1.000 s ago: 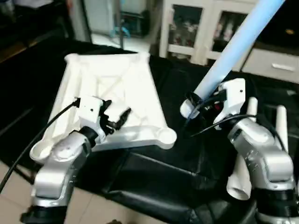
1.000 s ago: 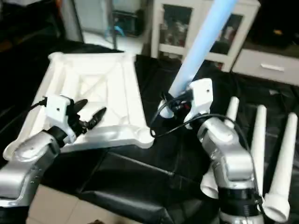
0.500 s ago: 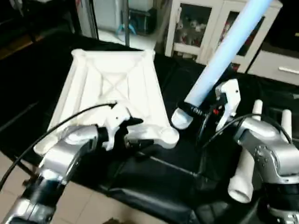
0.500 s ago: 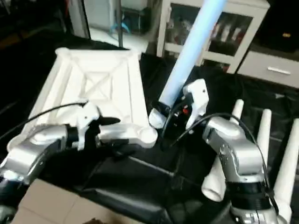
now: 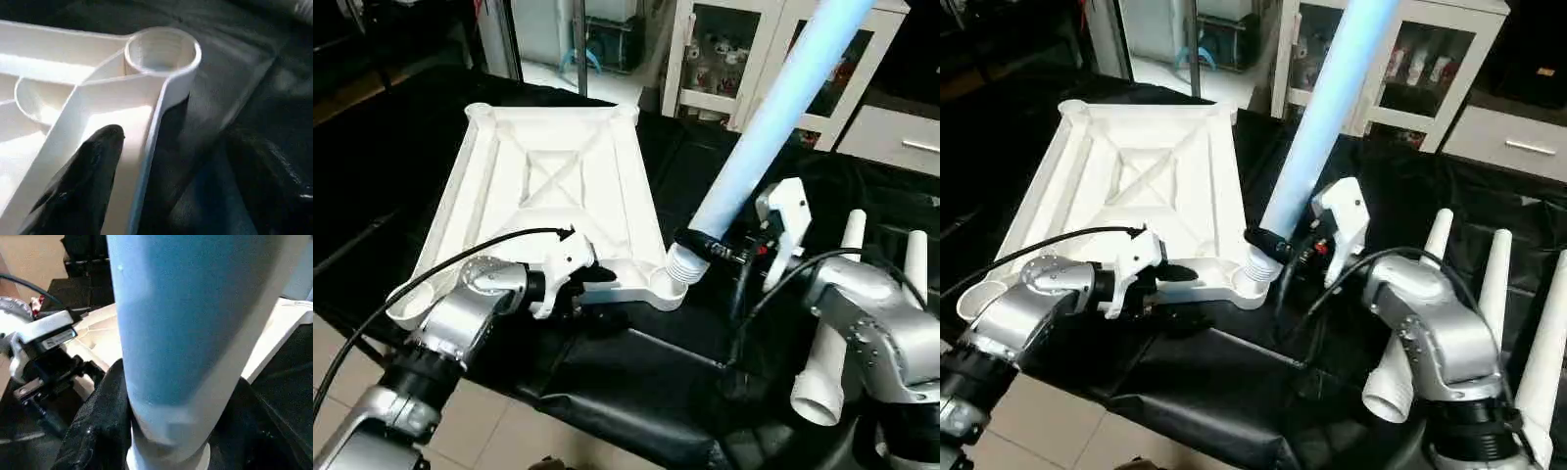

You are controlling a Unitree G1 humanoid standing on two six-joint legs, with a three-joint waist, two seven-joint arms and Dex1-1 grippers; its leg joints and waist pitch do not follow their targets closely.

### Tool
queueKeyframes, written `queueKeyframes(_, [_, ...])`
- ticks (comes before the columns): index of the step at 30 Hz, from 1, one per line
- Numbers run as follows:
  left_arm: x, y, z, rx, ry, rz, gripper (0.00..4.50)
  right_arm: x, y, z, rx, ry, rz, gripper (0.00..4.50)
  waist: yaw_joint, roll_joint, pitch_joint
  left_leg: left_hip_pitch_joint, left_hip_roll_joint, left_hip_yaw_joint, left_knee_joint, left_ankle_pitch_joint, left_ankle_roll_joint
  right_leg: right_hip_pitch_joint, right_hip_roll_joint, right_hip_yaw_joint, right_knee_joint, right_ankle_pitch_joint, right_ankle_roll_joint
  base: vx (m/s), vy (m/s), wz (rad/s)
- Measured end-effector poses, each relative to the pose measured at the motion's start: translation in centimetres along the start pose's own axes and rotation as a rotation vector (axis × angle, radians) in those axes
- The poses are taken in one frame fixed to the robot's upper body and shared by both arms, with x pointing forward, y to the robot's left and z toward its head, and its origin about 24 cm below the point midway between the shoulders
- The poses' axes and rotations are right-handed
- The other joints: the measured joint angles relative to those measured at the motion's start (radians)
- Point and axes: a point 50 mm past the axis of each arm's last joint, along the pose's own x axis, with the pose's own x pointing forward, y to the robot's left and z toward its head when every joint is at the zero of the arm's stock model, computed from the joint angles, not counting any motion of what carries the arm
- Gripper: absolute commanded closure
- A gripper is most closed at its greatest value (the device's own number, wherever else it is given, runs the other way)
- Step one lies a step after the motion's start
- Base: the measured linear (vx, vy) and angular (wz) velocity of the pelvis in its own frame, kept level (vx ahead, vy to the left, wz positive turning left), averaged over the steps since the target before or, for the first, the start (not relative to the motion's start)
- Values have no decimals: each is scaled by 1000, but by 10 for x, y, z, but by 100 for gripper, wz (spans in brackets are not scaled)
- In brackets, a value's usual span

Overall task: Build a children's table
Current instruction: Pick table leg

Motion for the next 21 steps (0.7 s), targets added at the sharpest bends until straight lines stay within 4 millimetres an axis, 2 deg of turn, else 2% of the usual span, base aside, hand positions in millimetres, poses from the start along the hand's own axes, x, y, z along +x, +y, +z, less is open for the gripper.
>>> queueKeyframes(9, [-2,14,-4,36,51,30,163,-4,5,-3,-1,22,14,264,-2,7,-1,0,1,1,0,0,0,0,0,0,0,0,0,0,0,0])
queueKeyframes(11, [-2,17,-4,32,53,22,189,-4,7,-2,-18,34,30,264,-2,8,-1,0,1,1,0,0,0,0,0,0,0,0,0,0,0,0])
queueKeyframes(21, [-3,20,-7,37,68,-24,260,-8,12,-6,-37,68,53,264,-7,13,-3,0,1,1,-1,0,0,0,0,0,-1,0,0,0,0,0])
